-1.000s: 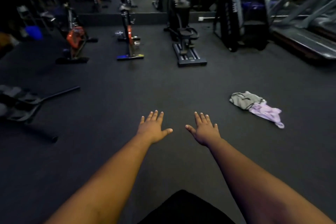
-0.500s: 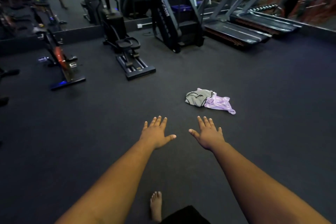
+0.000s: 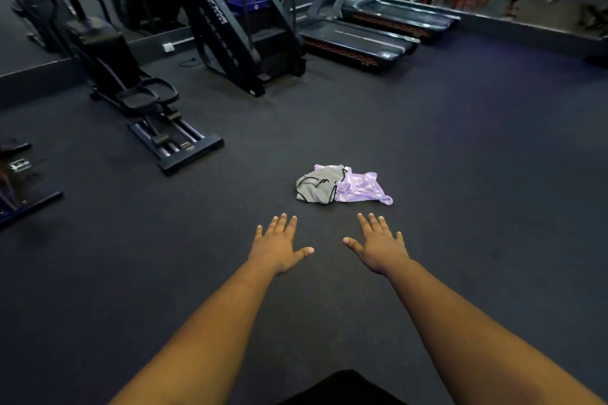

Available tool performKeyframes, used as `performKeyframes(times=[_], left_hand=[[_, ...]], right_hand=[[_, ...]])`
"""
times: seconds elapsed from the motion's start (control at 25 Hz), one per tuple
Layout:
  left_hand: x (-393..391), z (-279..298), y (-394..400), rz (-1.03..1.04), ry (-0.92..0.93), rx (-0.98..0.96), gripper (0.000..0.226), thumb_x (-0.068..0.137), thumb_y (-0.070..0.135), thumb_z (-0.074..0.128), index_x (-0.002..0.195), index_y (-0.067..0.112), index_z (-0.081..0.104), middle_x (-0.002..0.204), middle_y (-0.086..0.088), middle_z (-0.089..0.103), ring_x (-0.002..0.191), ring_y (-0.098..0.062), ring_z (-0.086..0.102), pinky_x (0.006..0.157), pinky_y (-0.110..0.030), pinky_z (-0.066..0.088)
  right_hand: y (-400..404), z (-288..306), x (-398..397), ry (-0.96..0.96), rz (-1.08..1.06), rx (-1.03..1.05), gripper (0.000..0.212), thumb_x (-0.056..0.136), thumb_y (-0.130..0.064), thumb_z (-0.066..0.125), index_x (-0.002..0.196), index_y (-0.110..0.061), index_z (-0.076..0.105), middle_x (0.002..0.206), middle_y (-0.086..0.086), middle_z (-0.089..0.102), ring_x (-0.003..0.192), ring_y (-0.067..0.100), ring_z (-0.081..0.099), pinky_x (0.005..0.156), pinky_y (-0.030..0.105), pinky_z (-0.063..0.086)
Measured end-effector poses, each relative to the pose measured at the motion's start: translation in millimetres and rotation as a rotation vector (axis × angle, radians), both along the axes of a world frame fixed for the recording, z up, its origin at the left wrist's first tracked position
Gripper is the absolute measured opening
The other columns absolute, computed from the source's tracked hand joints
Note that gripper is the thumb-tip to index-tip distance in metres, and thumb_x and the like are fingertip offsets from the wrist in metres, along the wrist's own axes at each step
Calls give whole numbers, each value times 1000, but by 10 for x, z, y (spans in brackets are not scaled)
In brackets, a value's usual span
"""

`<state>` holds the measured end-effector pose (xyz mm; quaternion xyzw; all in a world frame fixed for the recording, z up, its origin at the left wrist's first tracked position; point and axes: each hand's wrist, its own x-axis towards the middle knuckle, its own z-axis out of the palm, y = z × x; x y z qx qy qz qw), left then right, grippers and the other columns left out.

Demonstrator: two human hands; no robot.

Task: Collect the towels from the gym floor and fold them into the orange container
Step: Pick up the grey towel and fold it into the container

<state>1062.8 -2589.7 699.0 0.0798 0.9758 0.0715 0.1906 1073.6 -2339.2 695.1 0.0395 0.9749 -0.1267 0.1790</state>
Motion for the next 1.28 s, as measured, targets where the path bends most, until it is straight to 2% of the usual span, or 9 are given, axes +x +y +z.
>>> performKeyframes(times=[0.24, 0.72, 0.88, 1.08, 1.2, 1.28], left_hand=[[-1299, -248, 195, -28, -43, -27, 98, 92, 79, 35, 163, 24, -6, 172, -3, -6, 158, -22, -2, 127, -52, 3], [-3976, -811, 832, 82, -226, 10, 100, 92, 79, 36, 163, 23, -7, 171, -4, -8, 158, -23, -4, 127, -53, 2], [-5000, -1300, 924, 102, -258, 20, 100, 93, 78, 37, 163, 22, -6, 171, -4, -8, 158, -24, -4, 126, -54, 3], [-6385, -2290, 1034, 135, -407, 65, 97, 94, 73, 39, 164, 21, -2, 172, -5, -5, 158, -24, -3, 126, -55, 4], [-6958, -2855, 1071, 152, -519, 83, 98, 93, 74, 41, 164, 22, -1, 172, -4, -5, 158, -23, -3, 125, -55, 3], [-7406, -3394, 1089, 134, -562, 83, 99, 92, 75, 42, 164, 22, -1, 172, -4, -5, 158, -23, -4, 125, -55, 3]], right_hand=[[207, -287, -1269, -34, -12, -17, 86, 94, -76, 29, 162, -32, -3, 170, -2, -6, 156, 21, -8, 123, 60, 7], [922, -795, -4252, -175, 111, 20, 87, 95, -76, 27, 161, -31, -7, 170, 0, -9, 157, 21, -7, 124, 59, 6], [983, -1260, -5212, -225, 135, 43, 87, 95, -76, 27, 161, -31, -6, 170, -1, -10, 156, 21, -8, 124, 58, 6], [1000, -2165, -6493, -369, 74, 25, 86, 95, -74, 31, 162, -31, 0, 170, -2, -4, 157, 20, -4, 123, 58, 10], [970, -2694, -7139, -464, 42, 11, 84, 95, -74, 33, 162, -30, 5, 171, -2, 1, 157, 20, -2, 123, 57, 13], [968, -3232, -7613, -493, 29, -12, 83, 96, -72, 35, 162, -29, 9, 170, -2, 6, 157, 19, 2, 123, 55, 17]])
